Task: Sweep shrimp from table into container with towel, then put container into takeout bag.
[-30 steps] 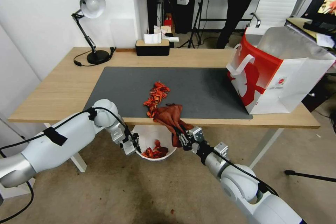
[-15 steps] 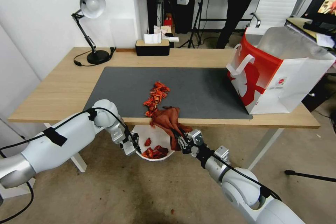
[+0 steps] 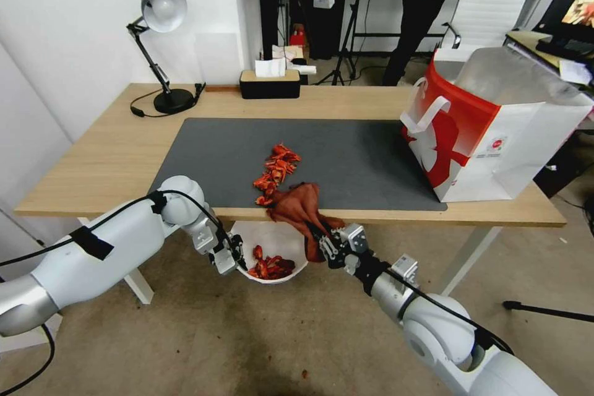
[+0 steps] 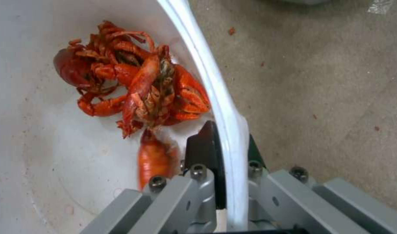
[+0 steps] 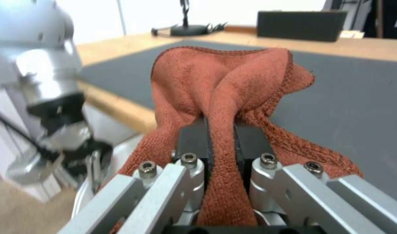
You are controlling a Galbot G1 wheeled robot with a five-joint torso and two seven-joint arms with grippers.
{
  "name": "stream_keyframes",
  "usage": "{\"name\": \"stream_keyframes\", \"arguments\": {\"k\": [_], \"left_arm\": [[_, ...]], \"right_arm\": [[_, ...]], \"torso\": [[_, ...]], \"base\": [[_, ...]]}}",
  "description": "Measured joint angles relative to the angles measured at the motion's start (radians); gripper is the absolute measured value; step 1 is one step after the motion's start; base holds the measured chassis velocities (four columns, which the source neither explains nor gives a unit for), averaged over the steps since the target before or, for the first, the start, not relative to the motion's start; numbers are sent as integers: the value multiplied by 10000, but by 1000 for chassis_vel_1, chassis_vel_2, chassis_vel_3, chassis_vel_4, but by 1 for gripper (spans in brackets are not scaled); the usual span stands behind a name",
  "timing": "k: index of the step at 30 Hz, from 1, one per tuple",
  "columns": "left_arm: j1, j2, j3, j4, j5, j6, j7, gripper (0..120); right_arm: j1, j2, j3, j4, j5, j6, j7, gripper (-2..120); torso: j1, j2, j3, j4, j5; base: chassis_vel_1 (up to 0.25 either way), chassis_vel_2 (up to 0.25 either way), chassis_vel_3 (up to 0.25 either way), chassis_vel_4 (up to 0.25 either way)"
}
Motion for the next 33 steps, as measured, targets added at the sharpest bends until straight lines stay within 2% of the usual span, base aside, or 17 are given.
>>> {"name": "stream_keyframes", "arguments": {"k": [3,4,5,7,12,14,15,18,21,25,33], "left_arm": [[7,-15,-27,16,10,-9,0,0],[29,15,-57,9,18,-19,5,0],[29,15,-57,9,18,-19,5,0],[135,76,-197,6,40,-29,13,0],[267,186,-367,-7,50,-44,16,0],[319,268,-432,-21,51,-50,17,0],[319,268,-432,-21,51,-50,17,0],[369,329,-509,-26,51,-66,17,0],[386,346,-534,-26,49,-70,15,0],[453,376,-626,-2,45,-114,10,0],[665,462,-822,7,75,-231,8,0]], "right_arm": [[87,0,82,1,210,61,10,7],[632,56,185,-220,885,180,351,7],[632,56,185,-220,885,180,351,7],[1724,148,172,-1067,1594,214,860,7],[2869,440,-48,-2208,2555,239,1319,7],[3660,800,-419,-3009,3003,312,1634,7],[3660,800,-419,-3009,3003,312,1634,7],[4800,1395,-1006,-4292,3005,442,1942,7],[5179,1604,-1158,-4783,2956,453,2026,7],[6568,2182,-1613,-6497,2792,407,2146,7],[8096,2575,-2623,-8517,2605,105,1501,7]], "torso": [[0,0,0,-2,-1],[0,0,0,-2,0],[0,0,0,-2,0],[1,0,1,1,-2],[2,-3,3,1,-1],[1,-3,3,0,0],[1,-3,3,0,0],[1,-3,3,2,-2],[1,-3,3,2,-4],[2,-3,2,1,-3],[2,-2,1,1,-2]], "base": [[0,0,0,0],[0,0,0,0],[0,0,0,0],[0,0,0,0],[0,0,0,0],[0,0,0,0],[0,0,0,0],[0,0,0,0],[0,0,0,0],[0,0,0,0],[0,0,0,0]]}}
